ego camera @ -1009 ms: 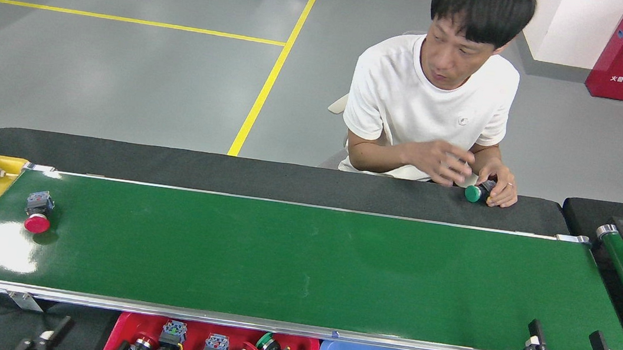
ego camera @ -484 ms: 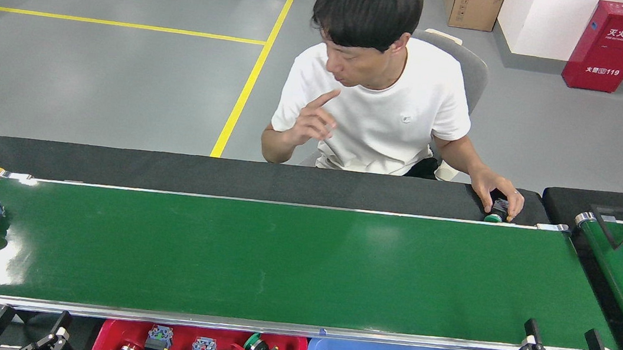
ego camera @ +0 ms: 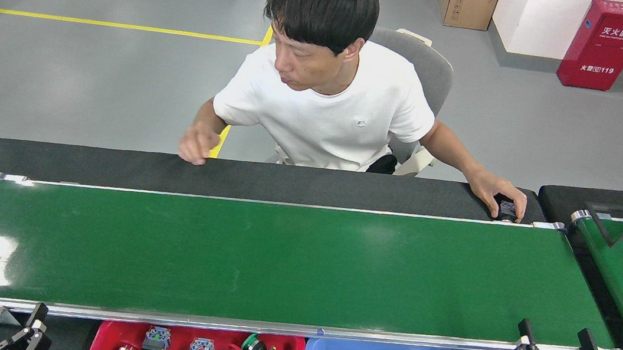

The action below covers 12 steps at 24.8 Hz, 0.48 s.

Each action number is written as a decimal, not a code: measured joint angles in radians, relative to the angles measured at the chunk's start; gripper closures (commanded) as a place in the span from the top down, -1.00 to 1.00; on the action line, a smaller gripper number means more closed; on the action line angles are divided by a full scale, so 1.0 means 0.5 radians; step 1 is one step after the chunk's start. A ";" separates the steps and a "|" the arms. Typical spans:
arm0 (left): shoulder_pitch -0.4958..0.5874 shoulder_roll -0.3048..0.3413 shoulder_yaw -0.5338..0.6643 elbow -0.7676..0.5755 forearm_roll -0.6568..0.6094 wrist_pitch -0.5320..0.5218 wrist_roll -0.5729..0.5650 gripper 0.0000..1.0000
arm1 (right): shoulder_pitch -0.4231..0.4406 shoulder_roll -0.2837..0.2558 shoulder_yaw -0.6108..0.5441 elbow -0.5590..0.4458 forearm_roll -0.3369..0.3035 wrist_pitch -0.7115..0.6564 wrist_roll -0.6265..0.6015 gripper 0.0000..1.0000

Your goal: Pick switch part from conveyor to tray

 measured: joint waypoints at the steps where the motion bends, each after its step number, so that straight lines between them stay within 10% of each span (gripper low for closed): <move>1: 0.000 0.000 0.000 -0.006 0.003 0.004 0.003 1.00 | 0.000 0.000 0.000 0.000 0.000 -0.015 0.002 1.00; 12: 0.027 -0.228 -0.044 -0.243 -0.131 0.072 -0.007 1.00 | 0.008 0.002 0.000 0.001 0.000 -0.092 0.007 1.00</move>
